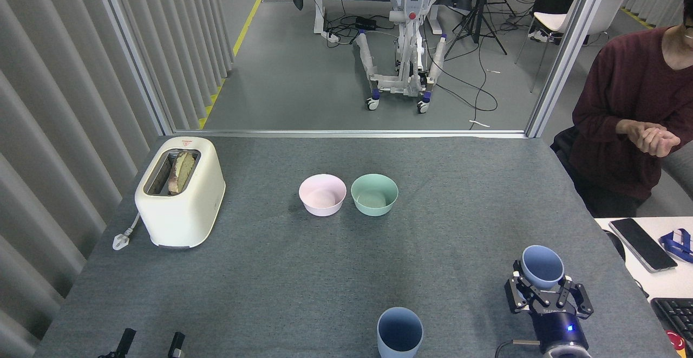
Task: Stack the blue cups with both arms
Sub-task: 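Carry the blue cup with the right gripper over the placed cup and lower it in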
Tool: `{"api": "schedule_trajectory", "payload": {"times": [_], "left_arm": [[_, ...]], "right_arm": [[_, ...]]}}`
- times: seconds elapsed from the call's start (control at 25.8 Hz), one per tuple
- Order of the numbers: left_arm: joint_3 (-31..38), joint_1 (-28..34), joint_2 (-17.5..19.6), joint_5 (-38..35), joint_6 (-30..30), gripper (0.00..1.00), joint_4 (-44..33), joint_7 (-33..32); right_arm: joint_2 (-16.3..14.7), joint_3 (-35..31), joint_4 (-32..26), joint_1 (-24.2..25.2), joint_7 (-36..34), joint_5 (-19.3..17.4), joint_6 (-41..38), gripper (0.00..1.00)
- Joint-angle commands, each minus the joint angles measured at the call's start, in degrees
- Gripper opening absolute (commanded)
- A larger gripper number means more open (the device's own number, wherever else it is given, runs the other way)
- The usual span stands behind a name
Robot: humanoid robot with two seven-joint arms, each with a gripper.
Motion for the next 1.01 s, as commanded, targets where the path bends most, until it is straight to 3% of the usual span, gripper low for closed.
{"api": "schedule_trajectory", "payload": {"times": [0.0,0.12,0.27,0.5,0.97], "left_arm": [[-0.01,-0.15,0.01,-0.03,-0.02,1.00,0.15,-0.02],[-0.01,-0.32,-0.17,-0.03,0.07,1.00,0.50,-0.02],[-0.10,-0.32,-0.61,-0.03,0.16,1.00,0.50,-0.02],[-0.10,-1.38,-0.52,-0.03,0.16,1.00,0.50,-0.02],[-0.10,-1.99,0.10,-0.12,0.16,1.00,0.59,-0.02]], "right_arm": [[0.44,6.00,-14.50,6.38,-1.46,0.26,-2.89,0.26],[1.32,11.36,-31.37,14.56,0.39,0.43,-5.87,0.26],[3.78,22.08,-41.48,16.58,2.41,2.80,-7.02,0.26],[5.54,23.84,-46.58,19.30,2.50,4.56,-12.99,0.28],[4.75,20.85,-46.58,22.99,4.61,4.74,-14.14,0.31]]}}
